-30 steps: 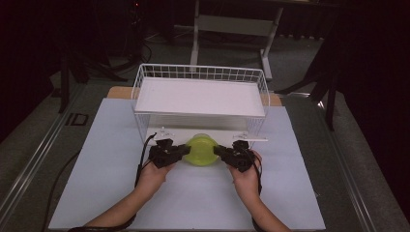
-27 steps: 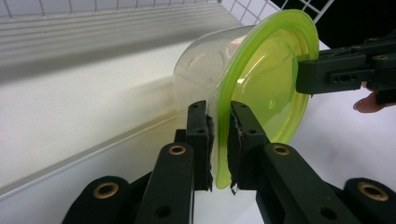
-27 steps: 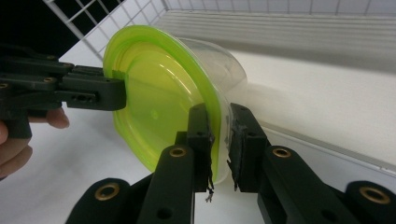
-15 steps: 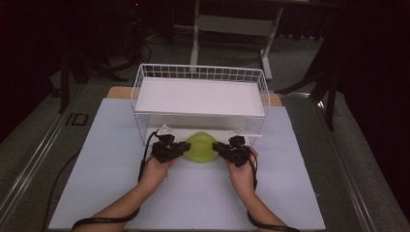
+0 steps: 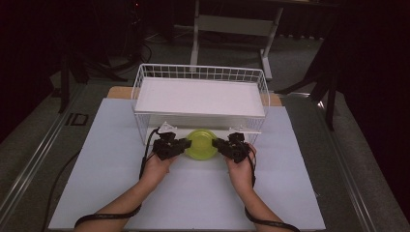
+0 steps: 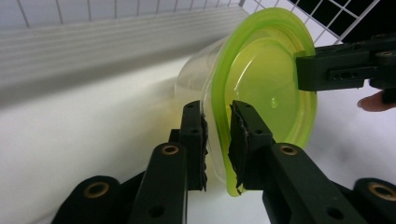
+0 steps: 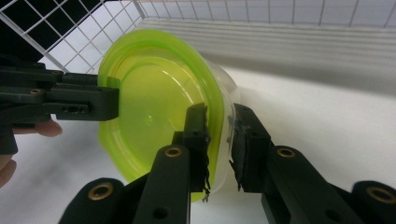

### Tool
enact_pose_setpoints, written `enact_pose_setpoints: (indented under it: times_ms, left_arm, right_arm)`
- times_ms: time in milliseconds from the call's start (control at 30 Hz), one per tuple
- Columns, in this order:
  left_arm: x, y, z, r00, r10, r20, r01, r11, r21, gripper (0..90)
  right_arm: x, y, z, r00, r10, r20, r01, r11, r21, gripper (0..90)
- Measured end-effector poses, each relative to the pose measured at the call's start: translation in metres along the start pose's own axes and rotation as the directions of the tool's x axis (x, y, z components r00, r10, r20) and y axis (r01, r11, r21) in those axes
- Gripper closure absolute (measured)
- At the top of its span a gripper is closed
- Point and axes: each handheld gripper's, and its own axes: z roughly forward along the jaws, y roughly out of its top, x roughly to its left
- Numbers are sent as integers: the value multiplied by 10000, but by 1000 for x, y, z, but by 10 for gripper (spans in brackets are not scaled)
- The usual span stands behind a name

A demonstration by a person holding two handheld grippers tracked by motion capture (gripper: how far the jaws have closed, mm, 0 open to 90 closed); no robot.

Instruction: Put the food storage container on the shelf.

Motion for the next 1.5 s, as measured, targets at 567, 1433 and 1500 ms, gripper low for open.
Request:
enact_pose_setpoints:
  times_ms: [567, 1433, 1500]
  left_arm:
    - [5, 7, 11, 9912, 479, -1234, -595, 9940, -920, 561]
    - [-10, 3, -18, 9926, 847, -868, -958, 9864, -1336, 511]
    - [-12, 0, -24, 9949, 757, -661, -837, 9883, -1278, 484]
  right_arm:
    - [-5, 6, 12, 9952, -171, 958, 232, 9977, -635, 566]
    - [8, -1, -4, 9955, -481, 816, 578, 9911, -1200, 407]
    - [11, -4, -6, 9940, -699, 843, 783, 9919, -1002, 406]
